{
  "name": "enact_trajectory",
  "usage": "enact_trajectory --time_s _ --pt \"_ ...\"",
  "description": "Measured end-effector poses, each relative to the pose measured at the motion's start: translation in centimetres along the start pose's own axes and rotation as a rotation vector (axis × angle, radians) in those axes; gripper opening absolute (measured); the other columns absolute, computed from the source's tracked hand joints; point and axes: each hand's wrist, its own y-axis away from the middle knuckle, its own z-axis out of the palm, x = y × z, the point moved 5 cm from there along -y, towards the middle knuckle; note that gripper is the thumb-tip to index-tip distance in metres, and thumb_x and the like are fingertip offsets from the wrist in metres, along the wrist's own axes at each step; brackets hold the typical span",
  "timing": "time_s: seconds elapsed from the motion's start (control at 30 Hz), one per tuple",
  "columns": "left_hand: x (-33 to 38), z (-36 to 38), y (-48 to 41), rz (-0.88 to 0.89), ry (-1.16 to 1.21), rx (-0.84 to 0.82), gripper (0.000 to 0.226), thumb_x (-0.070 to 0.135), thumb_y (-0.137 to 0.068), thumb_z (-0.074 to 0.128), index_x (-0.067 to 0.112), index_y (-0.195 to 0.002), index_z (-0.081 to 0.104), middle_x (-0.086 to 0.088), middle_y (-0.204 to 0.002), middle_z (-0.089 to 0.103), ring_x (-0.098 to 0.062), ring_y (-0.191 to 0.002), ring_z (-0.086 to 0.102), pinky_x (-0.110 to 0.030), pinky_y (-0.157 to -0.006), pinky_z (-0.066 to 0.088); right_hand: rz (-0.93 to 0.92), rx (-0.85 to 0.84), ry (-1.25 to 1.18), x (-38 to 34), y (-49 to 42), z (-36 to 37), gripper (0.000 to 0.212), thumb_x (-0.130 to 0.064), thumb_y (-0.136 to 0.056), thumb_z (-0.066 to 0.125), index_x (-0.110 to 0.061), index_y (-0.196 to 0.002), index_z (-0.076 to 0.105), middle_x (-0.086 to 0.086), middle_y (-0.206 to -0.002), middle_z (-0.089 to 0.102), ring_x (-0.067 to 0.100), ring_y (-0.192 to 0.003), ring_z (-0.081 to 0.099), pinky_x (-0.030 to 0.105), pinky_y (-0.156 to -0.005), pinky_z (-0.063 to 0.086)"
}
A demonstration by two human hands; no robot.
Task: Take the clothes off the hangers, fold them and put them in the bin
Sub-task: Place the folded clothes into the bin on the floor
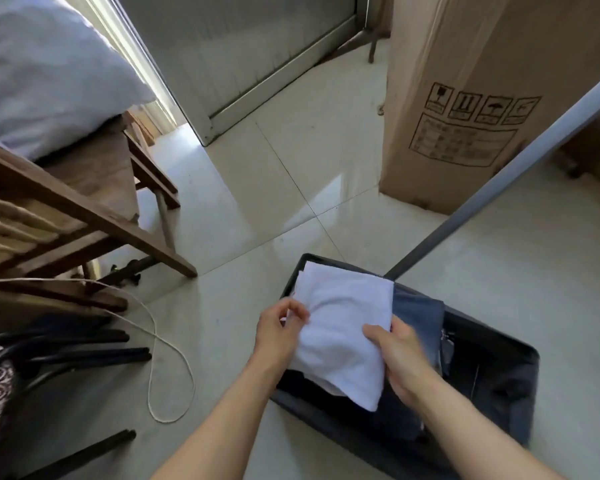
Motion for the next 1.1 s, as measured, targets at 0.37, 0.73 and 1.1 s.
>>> enact_trajectory --time_s 0.37,0.73,1.1 --pt "-3.5 2.2 -7.5 0.014 -0.792 -0.251 0.045 0.017 -0.096 0.045 0.023 -0.140 0.048 -0.007 -0.147 0.031 -0.025 -0.136 0.031 -0.035 -0.108 0.034 0.101 0.070 0.346 2.4 -6.6 1.5 0.045 0.004 -0.075 0.055 -0.001 -0.118 0.046 0.012 -0.100 0.062 0.028 -0.092 0.064 0.051 -0.082 0.057" --pt "1.4 2.5 -1.2 -0.054 -0.475 -0.160 0.035 0.023 -0.096 0.054 0.021 -0.131 0.057 -0.004 -0.140 0.046 -0.021 -0.131 0.040 -0.032 -0.105 0.038 0.129 0.181 0.271 -0.7 -0.7 -1.0 0.044 -0.007 -0.087 0.058 -0.012 -0.128 0.043 0.017 -0.109 0.061 0.022 -0.074 0.057 0.034 -0.065 0.051" --pt "8.4 2.1 16.6 -0.293 0.221 -0.300 0.015 0.017 -0.100 0.050 0.017 -0.109 0.062 -0.004 -0.098 0.068 -0.021 -0.089 0.066 -0.028 -0.077 0.052 -0.003 0.104 0.021 -4.5 16.9 -3.7 0.014 -0.008 -0.097 0.049 -0.008 -0.107 0.060 0.014 -0.087 0.069 0.018 -0.064 0.063 0.024 -0.053 0.050"
